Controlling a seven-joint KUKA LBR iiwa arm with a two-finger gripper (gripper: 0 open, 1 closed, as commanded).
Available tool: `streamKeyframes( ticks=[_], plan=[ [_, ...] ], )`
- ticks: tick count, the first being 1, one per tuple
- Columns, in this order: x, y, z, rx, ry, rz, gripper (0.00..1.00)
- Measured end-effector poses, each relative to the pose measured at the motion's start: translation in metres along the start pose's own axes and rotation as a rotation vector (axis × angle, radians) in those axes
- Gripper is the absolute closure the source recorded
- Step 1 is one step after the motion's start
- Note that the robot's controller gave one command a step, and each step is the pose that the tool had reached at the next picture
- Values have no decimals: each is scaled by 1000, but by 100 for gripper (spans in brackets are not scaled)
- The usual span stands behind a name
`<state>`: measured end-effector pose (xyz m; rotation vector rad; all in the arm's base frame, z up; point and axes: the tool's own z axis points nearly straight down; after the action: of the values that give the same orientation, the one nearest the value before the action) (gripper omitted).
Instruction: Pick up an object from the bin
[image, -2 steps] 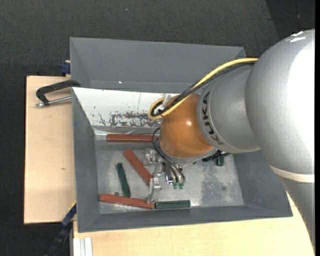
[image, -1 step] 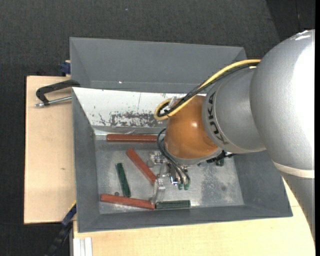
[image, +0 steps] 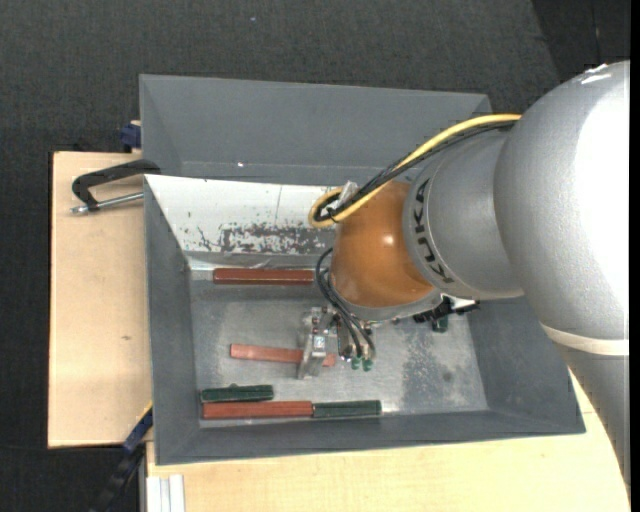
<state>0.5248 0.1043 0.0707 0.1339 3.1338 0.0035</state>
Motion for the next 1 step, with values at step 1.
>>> streamKeyframes(
  ticks=[1],
  plan=[
    [0,0,0,0,0,0,100]
  ],
)
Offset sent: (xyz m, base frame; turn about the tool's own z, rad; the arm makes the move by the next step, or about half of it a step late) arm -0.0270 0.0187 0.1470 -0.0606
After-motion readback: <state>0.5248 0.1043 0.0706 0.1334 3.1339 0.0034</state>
